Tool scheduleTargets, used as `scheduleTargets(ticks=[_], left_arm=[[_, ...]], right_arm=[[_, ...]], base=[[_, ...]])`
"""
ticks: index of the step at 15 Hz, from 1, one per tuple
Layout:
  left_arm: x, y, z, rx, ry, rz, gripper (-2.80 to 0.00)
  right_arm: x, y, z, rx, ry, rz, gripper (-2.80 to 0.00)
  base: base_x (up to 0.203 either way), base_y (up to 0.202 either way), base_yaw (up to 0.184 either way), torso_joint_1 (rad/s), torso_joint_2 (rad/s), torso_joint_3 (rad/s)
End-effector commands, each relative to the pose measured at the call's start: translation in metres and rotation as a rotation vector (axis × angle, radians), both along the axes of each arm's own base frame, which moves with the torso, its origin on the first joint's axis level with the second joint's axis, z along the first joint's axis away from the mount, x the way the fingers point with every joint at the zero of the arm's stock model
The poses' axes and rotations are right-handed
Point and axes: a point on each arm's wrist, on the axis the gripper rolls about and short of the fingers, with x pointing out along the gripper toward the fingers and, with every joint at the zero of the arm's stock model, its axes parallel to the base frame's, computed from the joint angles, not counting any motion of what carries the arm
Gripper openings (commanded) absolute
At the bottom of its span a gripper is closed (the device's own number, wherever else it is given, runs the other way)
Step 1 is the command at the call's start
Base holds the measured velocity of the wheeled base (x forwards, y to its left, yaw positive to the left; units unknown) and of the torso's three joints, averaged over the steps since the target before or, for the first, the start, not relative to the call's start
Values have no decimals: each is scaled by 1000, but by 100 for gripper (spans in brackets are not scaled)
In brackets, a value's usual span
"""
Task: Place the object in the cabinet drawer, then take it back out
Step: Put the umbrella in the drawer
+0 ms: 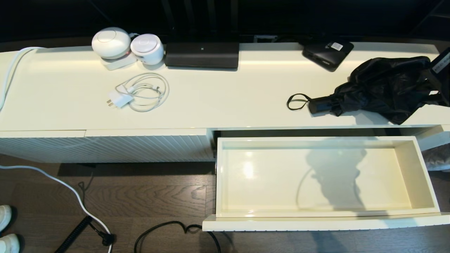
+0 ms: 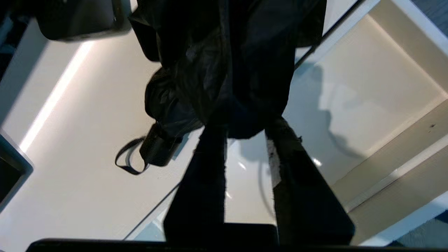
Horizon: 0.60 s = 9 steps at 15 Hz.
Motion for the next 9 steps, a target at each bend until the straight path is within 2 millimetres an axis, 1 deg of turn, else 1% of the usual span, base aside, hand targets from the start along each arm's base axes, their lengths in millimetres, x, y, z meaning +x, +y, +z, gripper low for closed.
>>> scheduleTargets(ticks=[1, 4, 6, 7, 8, 9], left_arm=[[0, 0, 0, -1, -1, 1, -280], [0, 0, 0, -1, -1, 1, -280], [0, 0, 0, -1, 1, 0, -280], [0, 0, 0, -1, 1, 1, -280], [0, 0, 0, -1, -1, 1, -280], [0, 0, 0, -1, -1, 1, -280]], right_arm=[[5, 5, -2, 5, 26, 10, 0], [6, 7, -6, 56, 25, 0, 0], [17, 11, -10, 55, 41, 3, 0], [24, 12, -16, 53, 61, -2, 0], [34, 13, -26, 62, 90, -3, 0], [40, 10, -29, 84, 85, -7, 0]], base=[[0, 0, 0, 0, 0, 0], [0, 0, 0, 0, 0, 0], [0, 0, 0, 0, 0, 0], [0, 0, 0, 0, 0, 0], [0, 0, 0, 0, 0, 0], [0, 0, 0, 0, 0, 0]])
